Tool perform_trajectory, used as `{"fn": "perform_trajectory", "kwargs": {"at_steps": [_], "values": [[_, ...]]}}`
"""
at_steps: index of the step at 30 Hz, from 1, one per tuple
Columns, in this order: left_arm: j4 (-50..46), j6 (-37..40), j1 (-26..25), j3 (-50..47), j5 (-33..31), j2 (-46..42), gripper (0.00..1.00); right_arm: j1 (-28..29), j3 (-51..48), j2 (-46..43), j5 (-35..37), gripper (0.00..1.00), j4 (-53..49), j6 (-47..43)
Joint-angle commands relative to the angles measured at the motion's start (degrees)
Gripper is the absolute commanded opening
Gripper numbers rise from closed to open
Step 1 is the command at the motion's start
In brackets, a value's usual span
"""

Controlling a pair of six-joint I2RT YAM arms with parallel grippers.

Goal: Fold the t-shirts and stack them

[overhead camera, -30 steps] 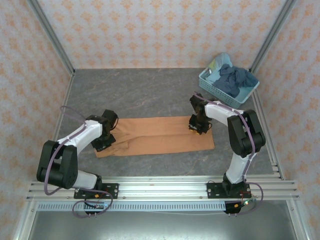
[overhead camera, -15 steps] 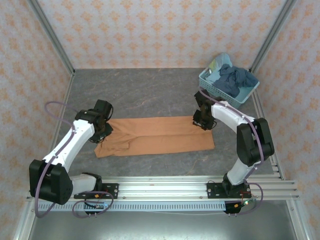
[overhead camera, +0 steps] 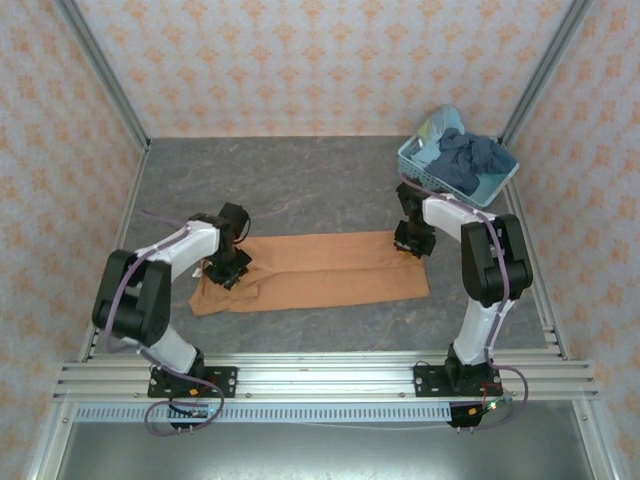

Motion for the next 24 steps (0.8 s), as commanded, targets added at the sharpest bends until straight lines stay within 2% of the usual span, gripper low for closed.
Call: {"fn": "perform_trajectory", "kwargs": {"at_steps": [1, 5, 12, 15, 19, 21, 24], "values": [[0.8, 2.2, 0.1, 5.9, -1.3, 6.1, 0.2, -0.1, -1.1, 1.7, 5.2, 0.19, -4.3, -1.1], [-0.5, 4.5, 1.0, 19.2, -2.2, 17.7, 0.19, 0.0, -7.7, -2.6, 5.0, 0.19, -5.0, 2.6], [-4.1, 8.6, -0.2, 55.4, -0.5, 40.9, 0.22, 4.3, -21.1, -12.2, -1.8, 0.21, -3.4, 14.0], [-4.3, 9.5, -1.5, 73.4, 3.2, 51.4, 0.24, 8.3, -26.5, -15.8, -8.3, 0.21, 0.9, 23.3], [-0.1, 7.6, -3.4, 95.4, 9.0, 65.0, 0.28, 14.1, -32.4, -19.2, -16.4, 0.23, 12.2, 39.5], [5.2, 4.6, -4.1, 100.8, 11.4, 69.5, 0.3, 16.5, -33.3, -18.8, -18.1, 0.23, 16.4, 46.0], [16.0, -0.7, -4.6, 101.3, 12.9, 72.2, 0.34, 20.0, -31.7, -16.5, -19.1, 0.23, 19.9, 52.0]]}}
